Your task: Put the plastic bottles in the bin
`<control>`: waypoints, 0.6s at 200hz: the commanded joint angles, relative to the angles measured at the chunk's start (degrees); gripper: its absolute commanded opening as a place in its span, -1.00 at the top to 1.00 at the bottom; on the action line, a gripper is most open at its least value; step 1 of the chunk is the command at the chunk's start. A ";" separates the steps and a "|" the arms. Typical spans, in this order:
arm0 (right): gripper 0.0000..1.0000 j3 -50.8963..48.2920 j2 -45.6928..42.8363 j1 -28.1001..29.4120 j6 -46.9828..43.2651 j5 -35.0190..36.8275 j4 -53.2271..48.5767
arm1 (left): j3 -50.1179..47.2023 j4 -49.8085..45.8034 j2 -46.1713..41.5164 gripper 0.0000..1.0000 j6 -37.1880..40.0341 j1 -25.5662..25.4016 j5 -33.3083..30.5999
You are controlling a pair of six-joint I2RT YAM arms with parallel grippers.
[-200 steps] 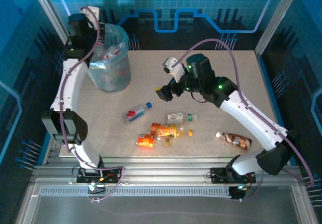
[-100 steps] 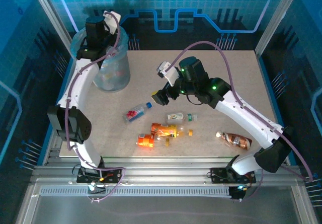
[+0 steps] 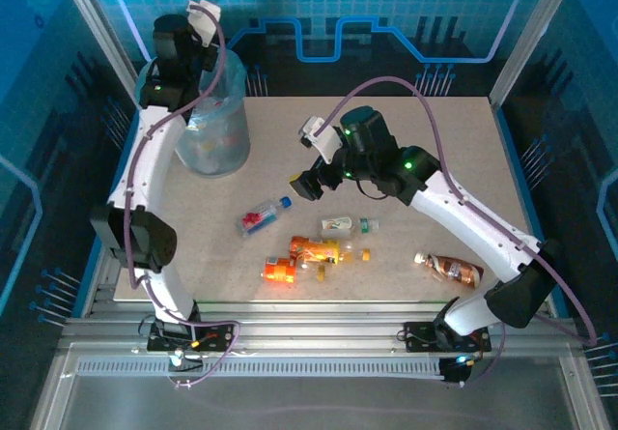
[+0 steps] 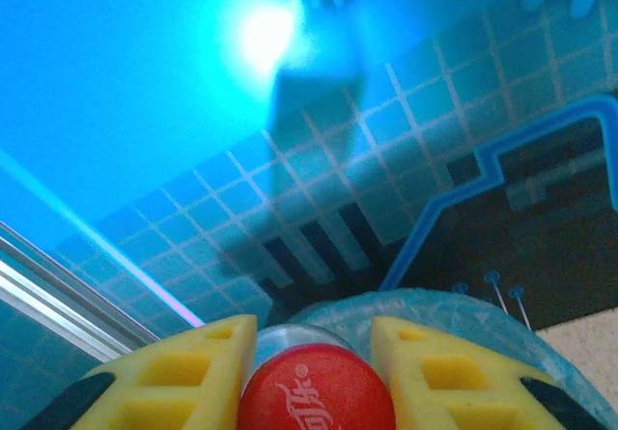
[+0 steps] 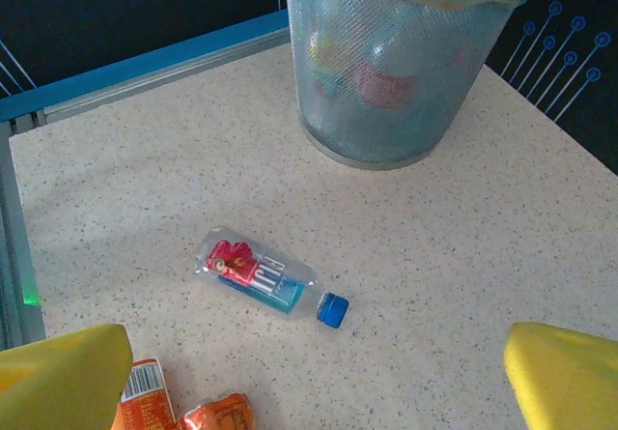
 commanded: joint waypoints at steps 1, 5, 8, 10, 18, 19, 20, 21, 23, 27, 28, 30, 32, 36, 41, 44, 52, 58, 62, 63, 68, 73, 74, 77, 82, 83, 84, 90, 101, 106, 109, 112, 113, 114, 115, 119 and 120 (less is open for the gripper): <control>-1.00 1.51 0.30 0.87 -0.62 0.57 -0.92 | 0.85 -4.43 4.10 1.00 1.26 0.15 -1.50; -1.00 1.51 0.27 0.89 -0.59 0.70 -1.01 | 0.96 -4.80 4.52 1.00 1.34 0.14 -1.71; -1.00 1.51 0.22 0.89 -0.58 0.72 -0.97 | 1.06 -4.93 4.76 1.00 1.43 0.14 -1.91; -1.00 1.53 0.28 0.96 -0.54 0.81 -1.09 | 1.09 -5.03 4.95 1.00 1.51 0.14 -2.02; -1.00 1.43 0.13 0.96 -0.53 0.91 -1.18 | 1.15 -5.07 5.59 1.00 1.84 0.06 -2.46; -1.00 1.47 0.13 0.97 -0.53 0.92 -1.19 | 1.16 -5.08 5.63 1.00 1.86 0.06 -2.51; -1.00 1.44 0.13 0.98 -0.53 0.92 -1.19 | 1.12 -5.09 5.73 1.00 1.88 0.10 -2.53; -1.00 1.43 0.13 0.98 -0.53 0.92 -1.19 | 1.10 -5.09 5.83 1.00 1.93 0.08 -2.64; -1.00 1.38 0.13 0.98 -0.53 0.92 -1.23 | 1.13 -5.05 5.94 1.00 2.08 0.06 -2.78; -1.00 1.38 0.00 0.94 -0.45 0.98 -1.19 | 1.30 -5.13 6.28 1.00 2.27 0.06 -2.94; -1.00 1.31 0.02 0.96 -0.44 1.00 -1.19 | 1.32 -5.15 6.37 1.00 2.35 0.01 -3.06; -1.00 1.26 0.05 0.98 -0.46 1.01 -1.19 | 1.34 -5.17 6.52 1.00 2.51 -0.02 -3.24; -1.00 1.25 0.00 0.98 -0.49 1.05 -1.19 | 1.47 -5.22 6.64 1.00 2.62 -0.07 -3.45; -1.00 1.25 -0.05 0.98 -0.45 1.10 -1.27 | 1.73 -5.31 6.94 1.00 2.88 -0.12 -3.79; -1.00 1.17 -0.01 0.98 -0.44 1.18 -1.26 | 1.93 -5.48 7.30 1.00 3.30 -0.24 -4.26; -1.00 1.16 -0.02 1.04 -0.50 1.23 -1.25 | 2.03 -5.59 7.51 1.00 3.56 -0.34 -4.49; -1.00 1.08 -0.01 1.04 -0.41 1.36 -1.43 | 2.15 -5.61 7.98 1.00 4.29 -0.62 -4.99; -1.00 1.07 0.02 1.02 -0.42 1.53 -1.39 | 2.16 -5.49 8.03 1.00 4.64 -0.85 -5.38; -1.00 1.07 0.08 1.07 -0.31 1.60 -1.46 | 2.14 -5.28 7.96 1.00 4.76 -0.97 -5.60; -1.00 1.11 0.15 1.07 -0.29 1.57 -1.46 | 2.13 -5.27 7.95 1.00 4.78 -0.98 -5.67; -1.00 1.16 0.13 1.05 -0.27 1.62 -1.48 | 2.13 -5.03 7.80 1.00 4.79 -1.15 -5.87; -1.00 1.24 0.13 1.10 -0.20 1.60 -1.47 | 2.00 -4.91 7.49 1.00 4.78 -1.25 -5.75; -1.00 1.24 0.13 1.13 -0.19 1.61 -1.46 | 1.98 -4.87 7.41 1.00 4.74 -1.26 -5.74; -1.00 1.24 0.17 1.08 -0.22 1.58 -1.46 | 2.02 -4.74 7.25 1.00 4.63 -1.34 -5.61; -1.00 1.37 0.13 1.12 -0.19 1.54 -1.49 | 1.95 -4.62 6.77 1.00 4.54 -1.43 -5.20; -1.00 1.35 0.17 1.14 -0.18 1.54 -1.47 | 1.91 -4.55 6.74 1.00 4.54 -1.44 -5.15; -1.00 1.34 0.15 1.19 -0.18 1.54 -1.46 | 1.93 -4.56 6.68 1.00 4.53 -1.44 -5.13; -1.00 1.44 0.14 1.24 -0.19 1.62 -1.46 | 2.09 -4.66 6.41 1.00 4.50 -1.48 -4.81; -1.00 1.44 0.13 1.20 -0.31 1.76 -1.51 | 2.97 -5.42 6.36 1.00 4.21 -1.53 -4.94; -1.00 1.42 0.13 1.25 -0.29 1.87 -1.51 | 3.44 -5.87 6.29 1.00 3.57 -1.59 -4.93; -1.00 1.42 0.13 1.25 -0.26 1.89 -1.46 | 3.66 -6.23 6.21 1.00 3.18 -1.53 -4.82; -1.00 1.42 0.20 1.22 -0.28 1.88 -1.51 | 3.93 -6.38 6.09 1.00 2.79 -1.55 -4.69; -1.00 1.42 0.25 1.24 -0.27 1.88 -1.48 | 3.95 -6.48 6.01 1.00 2.65 -1.54 -4.59; -1.00 1.42 0.23 1.24 -0.27 1.93 -1.47 | 3.96 -6.58 5.92 1.00 2.58 -1.53 -4.50; -1.00 1.42 0.27 1.20 -0.27 1.91 -1.46 | 4.01 -6.62 5.88 1.00 2.37 -1.53 -4.45; -1.00 1.38 0.24 1.29 -0.24 1.87 -1.50 | 4.13 -6.70 5.50 1.00 1.57 -1.53 -4.09; -1.00 1.40 0.27 1.27 -0.21 1.88 -1.48 | 4.14 -6.78 5.40 1.00 1.33 -1.44 -3.98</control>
